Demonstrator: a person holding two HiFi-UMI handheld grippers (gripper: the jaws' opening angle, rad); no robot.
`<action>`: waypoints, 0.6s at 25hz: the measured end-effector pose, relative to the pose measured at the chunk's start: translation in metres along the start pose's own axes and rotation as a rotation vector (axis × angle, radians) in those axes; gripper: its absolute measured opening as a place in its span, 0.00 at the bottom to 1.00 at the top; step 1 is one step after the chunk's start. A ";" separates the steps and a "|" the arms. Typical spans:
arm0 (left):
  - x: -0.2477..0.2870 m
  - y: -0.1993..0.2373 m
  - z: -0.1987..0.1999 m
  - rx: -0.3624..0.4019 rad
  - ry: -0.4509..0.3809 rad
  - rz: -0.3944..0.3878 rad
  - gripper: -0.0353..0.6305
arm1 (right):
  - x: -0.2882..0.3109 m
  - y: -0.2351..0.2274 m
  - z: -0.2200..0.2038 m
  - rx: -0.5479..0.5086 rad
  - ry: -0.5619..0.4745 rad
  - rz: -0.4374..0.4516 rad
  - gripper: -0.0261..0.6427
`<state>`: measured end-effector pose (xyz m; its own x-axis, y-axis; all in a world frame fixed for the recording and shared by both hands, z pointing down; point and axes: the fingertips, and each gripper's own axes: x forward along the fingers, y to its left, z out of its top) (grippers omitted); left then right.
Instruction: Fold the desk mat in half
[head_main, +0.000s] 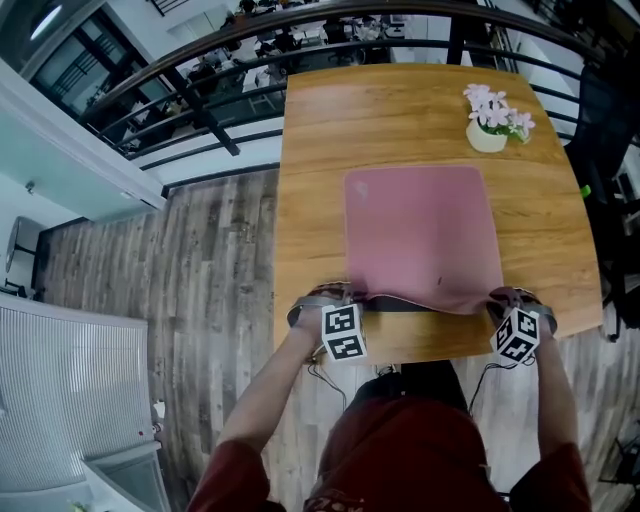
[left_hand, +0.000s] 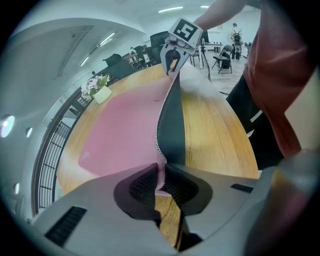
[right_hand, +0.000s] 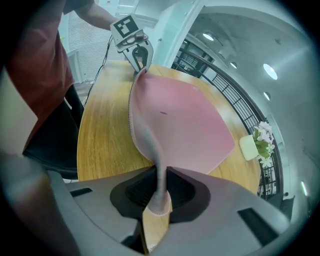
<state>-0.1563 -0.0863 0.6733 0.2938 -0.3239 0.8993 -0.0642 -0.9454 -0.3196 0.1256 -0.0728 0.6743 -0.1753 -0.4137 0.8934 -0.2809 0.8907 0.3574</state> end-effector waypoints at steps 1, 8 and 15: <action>0.001 0.001 0.000 0.005 -0.002 -0.001 0.15 | 0.002 0.000 -0.001 -0.002 0.003 -0.002 0.14; 0.008 0.004 0.002 -0.012 -0.010 -0.019 0.15 | 0.013 0.010 -0.005 -0.050 0.015 0.043 0.17; 0.009 0.020 0.001 -0.069 -0.011 -0.005 0.11 | 0.014 0.006 -0.005 -0.044 0.007 0.072 0.12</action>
<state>-0.1540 -0.1076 0.6747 0.3043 -0.3193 0.8975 -0.1282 -0.9473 -0.2935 0.1262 -0.0723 0.6903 -0.1873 -0.3468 0.9190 -0.2264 0.9257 0.3032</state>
